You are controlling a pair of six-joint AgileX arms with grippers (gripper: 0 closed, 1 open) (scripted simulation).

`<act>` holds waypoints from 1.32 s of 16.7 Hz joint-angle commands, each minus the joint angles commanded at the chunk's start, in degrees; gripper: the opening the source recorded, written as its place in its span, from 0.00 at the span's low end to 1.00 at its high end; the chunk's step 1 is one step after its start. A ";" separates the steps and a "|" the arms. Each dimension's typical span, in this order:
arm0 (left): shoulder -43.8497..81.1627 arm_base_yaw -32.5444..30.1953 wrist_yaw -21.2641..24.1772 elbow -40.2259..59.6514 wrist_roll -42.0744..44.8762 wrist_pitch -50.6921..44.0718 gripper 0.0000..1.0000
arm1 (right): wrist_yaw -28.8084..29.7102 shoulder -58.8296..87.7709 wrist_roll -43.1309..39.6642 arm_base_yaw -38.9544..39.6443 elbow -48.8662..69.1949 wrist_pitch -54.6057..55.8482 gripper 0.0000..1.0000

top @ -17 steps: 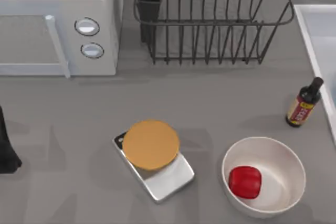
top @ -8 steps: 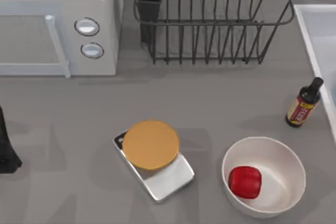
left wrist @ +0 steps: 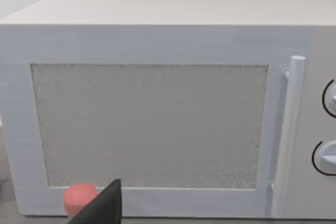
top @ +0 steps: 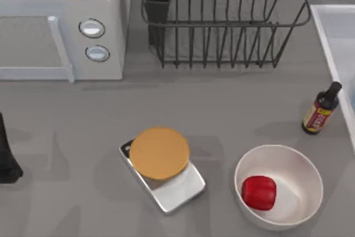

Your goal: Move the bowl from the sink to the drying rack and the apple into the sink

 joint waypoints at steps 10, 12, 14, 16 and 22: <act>0.00 0.00 0.00 0.00 0.00 0.00 1.00 | -0.40 16.80 -9.80 3.40 26.47 -9.66 1.00; 0.00 0.00 0.00 0.00 0.00 0.00 1.00 | -0.37 17.16 -10.40 3.73 27.87 -9.90 1.00; 0.00 0.00 0.00 0.00 0.00 0.00 1.00 | -0.36 17.16 -10.41 3.73 27.89 -9.90 1.00; 0.00 0.00 0.00 0.00 0.00 0.00 1.00 | -0.36 17.16 -10.41 3.73 27.89 -9.90 1.00; 0.00 0.00 0.00 0.00 0.00 0.00 1.00 | -0.32 19.83 -10.34 3.81 25.17 -4.52 1.00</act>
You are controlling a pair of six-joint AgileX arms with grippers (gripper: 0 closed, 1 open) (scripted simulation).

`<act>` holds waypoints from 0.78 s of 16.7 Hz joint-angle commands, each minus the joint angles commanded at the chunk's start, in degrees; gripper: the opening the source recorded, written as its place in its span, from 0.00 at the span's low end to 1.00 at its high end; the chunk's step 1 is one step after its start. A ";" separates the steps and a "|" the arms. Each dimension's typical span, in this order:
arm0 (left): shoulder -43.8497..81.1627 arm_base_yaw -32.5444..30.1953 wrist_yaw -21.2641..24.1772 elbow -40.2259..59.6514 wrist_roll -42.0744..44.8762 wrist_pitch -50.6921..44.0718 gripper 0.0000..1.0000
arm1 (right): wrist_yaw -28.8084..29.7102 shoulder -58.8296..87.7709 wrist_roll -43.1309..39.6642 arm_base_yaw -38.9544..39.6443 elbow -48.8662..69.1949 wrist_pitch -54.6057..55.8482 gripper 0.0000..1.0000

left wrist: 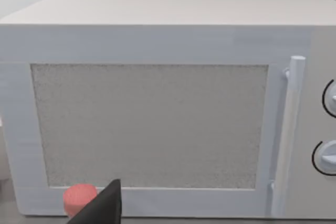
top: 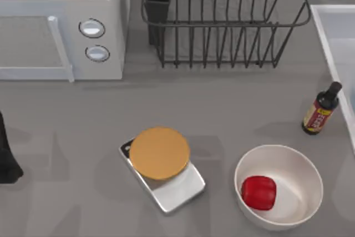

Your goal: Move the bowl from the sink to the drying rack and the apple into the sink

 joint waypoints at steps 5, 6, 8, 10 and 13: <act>0.00 0.00 0.00 0.00 0.00 0.00 1.00 | 0.10 4.66 0.36 0.31 -4.22 8.97 1.00; 0.00 0.00 0.00 0.00 0.00 0.00 1.00 | 0.11 5.13 0.39 0.34 -4.64 9.82 1.00; 0.00 0.00 0.00 0.00 0.00 0.00 1.00 | 0.11 5.27 0.41 0.35 -4.77 10.07 1.00; 0.00 0.00 0.00 0.00 0.00 0.00 1.00 | 0.11 5.27 0.41 0.35 -4.77 10.07 1.00; 0.00 0.00 0.00 0.00 0.00 0.00 1.00 | 0.11 5.27 0.41 0.35 -4.77 10.07 0.77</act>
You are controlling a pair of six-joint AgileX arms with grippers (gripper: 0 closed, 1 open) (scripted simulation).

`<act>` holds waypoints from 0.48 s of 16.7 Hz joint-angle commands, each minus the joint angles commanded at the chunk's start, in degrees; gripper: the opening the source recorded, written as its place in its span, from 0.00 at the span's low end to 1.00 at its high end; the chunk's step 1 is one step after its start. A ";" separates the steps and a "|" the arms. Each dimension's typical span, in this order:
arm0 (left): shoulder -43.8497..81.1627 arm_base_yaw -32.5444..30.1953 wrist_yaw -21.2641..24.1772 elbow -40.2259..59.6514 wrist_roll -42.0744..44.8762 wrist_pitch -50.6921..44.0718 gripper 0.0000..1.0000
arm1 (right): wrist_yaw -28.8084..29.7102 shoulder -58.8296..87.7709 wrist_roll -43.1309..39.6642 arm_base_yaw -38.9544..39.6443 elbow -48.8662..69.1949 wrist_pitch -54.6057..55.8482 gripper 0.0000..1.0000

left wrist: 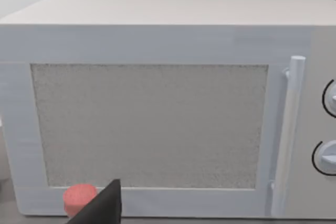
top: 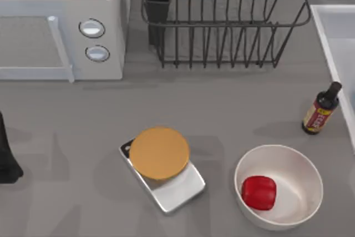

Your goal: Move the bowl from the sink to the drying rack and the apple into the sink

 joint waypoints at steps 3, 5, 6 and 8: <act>0.00 0.00 0.00 0.00 0.00 0.00 1.00 | 0.00 0.00 0.00 0.00 0.00 0.00 0.55; 0.00 0.00 0.00 0.00 0.00 0.00 1.00 | 0.00 0.00 0.00 0.00 0.00 0.00 0.40; 0.00 0.00 0.00 0.00 0.00 0.00 1.00 | 0.00 0.00 0.00 0.00 0.00 0.00 0.32; 0.00 0.00 0.00 0.00 0.00 0.00 1.00 | 0.00 0.00 0.00 0.00 0.00 0.00 0.17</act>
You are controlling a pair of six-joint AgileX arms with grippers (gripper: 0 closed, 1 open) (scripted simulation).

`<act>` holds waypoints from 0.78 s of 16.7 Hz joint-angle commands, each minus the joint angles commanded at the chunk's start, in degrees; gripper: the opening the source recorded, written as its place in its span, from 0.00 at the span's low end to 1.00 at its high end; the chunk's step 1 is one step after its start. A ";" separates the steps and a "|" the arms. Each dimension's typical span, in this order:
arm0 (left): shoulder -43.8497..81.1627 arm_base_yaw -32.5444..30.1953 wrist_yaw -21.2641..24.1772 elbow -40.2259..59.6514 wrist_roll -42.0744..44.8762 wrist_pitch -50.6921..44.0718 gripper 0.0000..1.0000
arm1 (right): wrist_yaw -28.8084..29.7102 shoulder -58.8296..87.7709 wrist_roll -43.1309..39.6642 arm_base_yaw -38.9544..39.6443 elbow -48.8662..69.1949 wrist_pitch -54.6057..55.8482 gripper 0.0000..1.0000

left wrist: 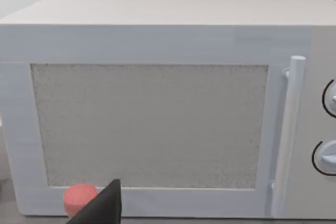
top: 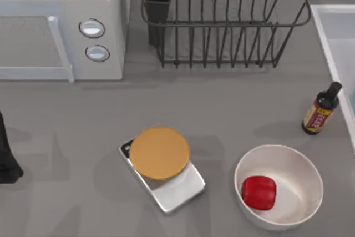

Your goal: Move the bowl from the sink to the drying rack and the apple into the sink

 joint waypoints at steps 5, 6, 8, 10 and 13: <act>0.00 0.00 0.00 0.00 0.00 0.00 1.00 | 0.00 0.00 0.00 0.00 0.00 0.00 0.00; 0.00 0.00 0.00 0.00 0.00 0.00 1.00 | 0.00 0.00 0.00 0.00 0.00 0.00 0.00; 0.00 0.00 0.00 0.00 0.00 0.00 1.00 | 0.00 0.00 0.00 0.00 0.00 0.00 0.00; 0.00 0.00 0.00 0.00 0.00 0.00 1.00 | 0.00 0.00 0.00 0.00 0.00 0.00 0.00; 0.00 0.00 0.00 0.00 0.00 0.00 1.00 | -0.08 -1.10 -0.34 -0.07 -0.58 -0.47 0.00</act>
